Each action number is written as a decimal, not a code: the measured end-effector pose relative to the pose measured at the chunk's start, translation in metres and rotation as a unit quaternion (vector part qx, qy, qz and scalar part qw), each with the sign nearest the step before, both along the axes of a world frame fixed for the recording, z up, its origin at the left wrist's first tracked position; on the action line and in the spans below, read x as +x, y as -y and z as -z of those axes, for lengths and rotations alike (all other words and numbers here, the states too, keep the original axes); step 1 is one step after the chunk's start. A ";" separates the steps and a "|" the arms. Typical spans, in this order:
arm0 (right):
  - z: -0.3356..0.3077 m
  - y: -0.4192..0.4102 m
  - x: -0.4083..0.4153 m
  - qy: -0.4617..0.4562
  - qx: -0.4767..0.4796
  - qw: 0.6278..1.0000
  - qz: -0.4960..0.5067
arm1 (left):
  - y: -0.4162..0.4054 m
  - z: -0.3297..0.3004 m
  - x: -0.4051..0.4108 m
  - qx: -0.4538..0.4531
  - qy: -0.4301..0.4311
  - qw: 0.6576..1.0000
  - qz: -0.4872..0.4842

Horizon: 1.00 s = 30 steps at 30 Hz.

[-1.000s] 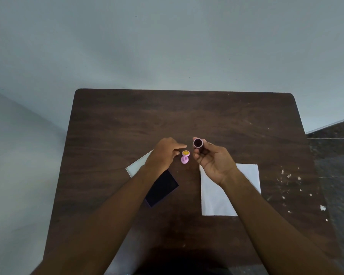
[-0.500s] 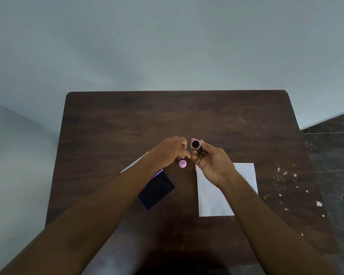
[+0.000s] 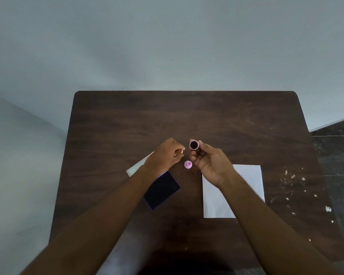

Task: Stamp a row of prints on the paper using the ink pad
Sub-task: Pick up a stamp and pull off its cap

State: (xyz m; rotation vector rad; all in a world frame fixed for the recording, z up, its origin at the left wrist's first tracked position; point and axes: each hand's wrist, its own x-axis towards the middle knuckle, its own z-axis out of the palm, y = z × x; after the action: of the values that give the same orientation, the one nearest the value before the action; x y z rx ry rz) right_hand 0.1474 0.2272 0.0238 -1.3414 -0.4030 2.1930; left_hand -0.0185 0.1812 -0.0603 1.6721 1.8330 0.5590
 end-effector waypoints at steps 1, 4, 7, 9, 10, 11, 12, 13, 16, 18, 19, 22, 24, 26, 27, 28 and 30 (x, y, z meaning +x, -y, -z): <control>0.001 0.001 -0.001 0.004 0.000 1.000 -0.002 | 0.002 0.001 0.001 0.001 0.017 0.999 -0.029; 0.002 0.001 -0.003 0.009 -0.002 1.000 -0.004 | 0.007 0.002 0.002 -0.010 0.057 0.994 -0.088; 0.002 0.001 -0.004 0.007 -0.002 1.000 -0.008 | 0.012 0.002 -0.001 -0.010 0.076 0.989 -0.127; 0.002 0.001 -0.005 0.011 -0.002 1.000 -0.010 | 0.015 0.001 -0.002 -0.012 0.065 0.989 -0.132; 0.002 0.002 -0.005 0.012 -0.002 1.000 -0.011 | 0.017 0.000 -0.003 -0.014 0.052 0.991 -0.126; 0.002 0.002 -0.006 0.013 -0.004 1.000 -0.011 | 0.018 0.000 -0.004 -0.008 0.034 0.993 -0.114; 0.002 0.003 -0.006 0.013 -0.008 1.000 -0.010 | 0.019 -0.001 -0.005 0.004 0.014 0.995 -0.102; 0.002 0.003 -0.006 0.011 -0.012 1.000 -0.007 | 0.020 -0.001 -0.005 0.016 -0.004 0.995 -0.093; 0.002 0.005 -0.006 -0.003 -0.021 1.000 0.001 | 0.019 -0.003 -0.006 0.019 -0.037 0.995 -0.088; 0.002 0.006 -0.006 -0.007 -0.022 1.000 0.002 | 0.018 -0.004 -0.006 0.002 -0.040 0.994 -0.100; 0.002 0.007 -0.006 -0.007 -0.022 1.000 0.001 | 0.017 -0.005 -0.005 -0.008 -0.040 0.994 -0.105; 0.002 0.010 -0.007 -0.016 -0.027 1.000 0.000 | 0.019 -0.006 -0.005 -0.018 -0.034 0.993 -0.112; 0.004 0.011 -0.008 -0.020 -0.028 0.999 -0.001 | 0.022 -0.010 -0.006 -0.012 -0.009 0.989 -0.144; 0.005 0.014 -0.009 -0.020 -0.032 0.999 -0.003 | 0.029 -0.015 -0.006 0.021 -0.004 0.986 -0.165; 0.005 0.015 -0.009 -0.022 -0.035 0.999 -0.005 | 0.035 -0.020 -0.007 0.036 -0.005 0.984 -0.174; 0.005 0.017 -0.010 -0.024 -0.041 0.999 -0.005 | 0.043 -0.024 -0.008 0.043 0.002 0.981 -0.190; 0.006 0.018 -0.011 -0.033 -0.050 0.998 -0.002 | 0.058 -0.029 -0.011 0.034 0.015 0.974 -0.226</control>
State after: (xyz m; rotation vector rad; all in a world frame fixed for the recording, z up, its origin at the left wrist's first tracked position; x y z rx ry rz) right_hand 0.1366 0.2090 0.0180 -1.3176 -0.2736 2.2801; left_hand -0.0295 0.1236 -0.0314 1.2748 2.2037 0.8367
